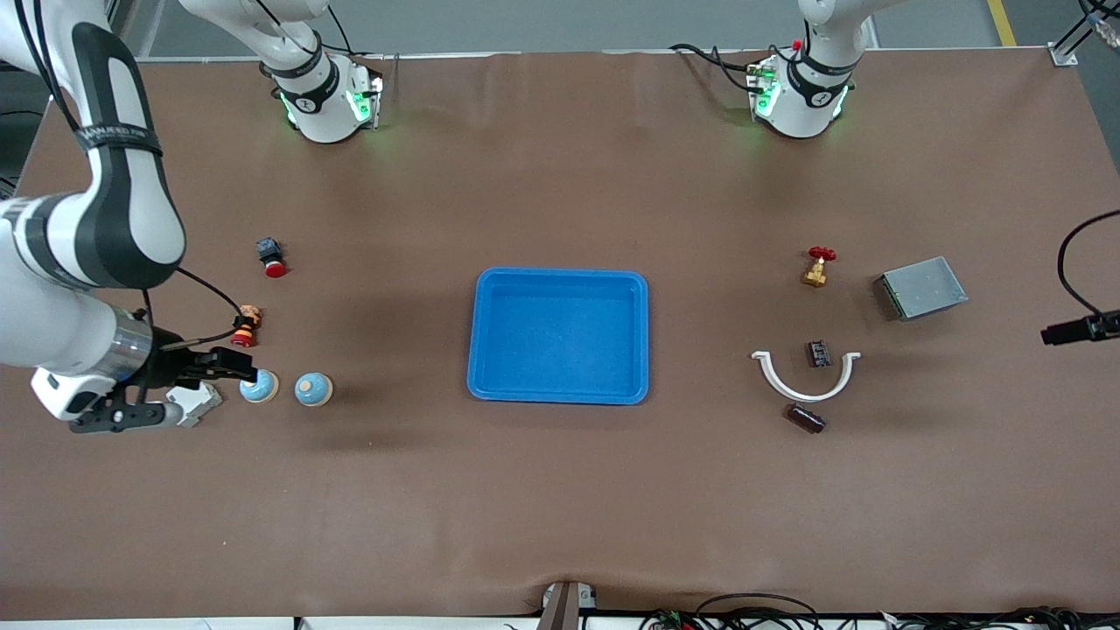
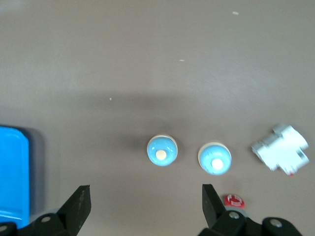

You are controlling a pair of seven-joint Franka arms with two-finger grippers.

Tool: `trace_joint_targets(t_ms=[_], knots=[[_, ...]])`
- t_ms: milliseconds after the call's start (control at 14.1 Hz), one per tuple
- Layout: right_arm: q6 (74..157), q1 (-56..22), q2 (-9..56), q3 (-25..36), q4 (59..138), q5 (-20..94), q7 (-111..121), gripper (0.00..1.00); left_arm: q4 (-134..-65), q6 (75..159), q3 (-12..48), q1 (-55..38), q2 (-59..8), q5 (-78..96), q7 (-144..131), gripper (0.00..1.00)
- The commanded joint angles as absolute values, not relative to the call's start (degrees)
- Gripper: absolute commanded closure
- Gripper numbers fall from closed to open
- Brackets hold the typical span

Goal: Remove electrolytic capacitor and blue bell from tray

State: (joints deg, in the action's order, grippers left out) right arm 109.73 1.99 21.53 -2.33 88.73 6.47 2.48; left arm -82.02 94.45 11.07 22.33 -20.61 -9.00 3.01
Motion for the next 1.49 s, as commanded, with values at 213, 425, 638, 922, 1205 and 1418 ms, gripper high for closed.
trace_joint_targets(t_ms=[213,425,638,922,1205,1418], knots=[[99.0,2.3,18.5,-2.7,82.8,-4.6,-2.4,0.0,-85.3,82.9,16.8,22.5,-7.7,-2.6,3.7,0.0],[96.9,2.5,16.8,-2.9,82.4,-4.7,-0.4,0.0,-90.1,81.5,22.0,22.5,-0.6,0.9,2.4,0.0],[93.3,2.5,13.7,-2.7,82.5,-4.6,0.3,0.0,-93.9,83.4,25.8,22.5,3.7,2.4,1.8,0.0],[93.3,3.3,11.8,-2.6,82.9,-1.6,0.4,0.0,-89.8,83.3,26.4,22.2,-0.4,3.8,1.1,0.0],[91.2,4.0,10.1,-2.4,83.1,0.4,0.2,0.0,-88.8,82.6,26.5,22.2,-0.4,4.5,1.1,0.0],[90.2,3.8,8.7,-1.2,84.4,1.0,0.2,0.0,-88.2,82.8,27.2,22.0,-0.6,3.6,0.9,0.0]])
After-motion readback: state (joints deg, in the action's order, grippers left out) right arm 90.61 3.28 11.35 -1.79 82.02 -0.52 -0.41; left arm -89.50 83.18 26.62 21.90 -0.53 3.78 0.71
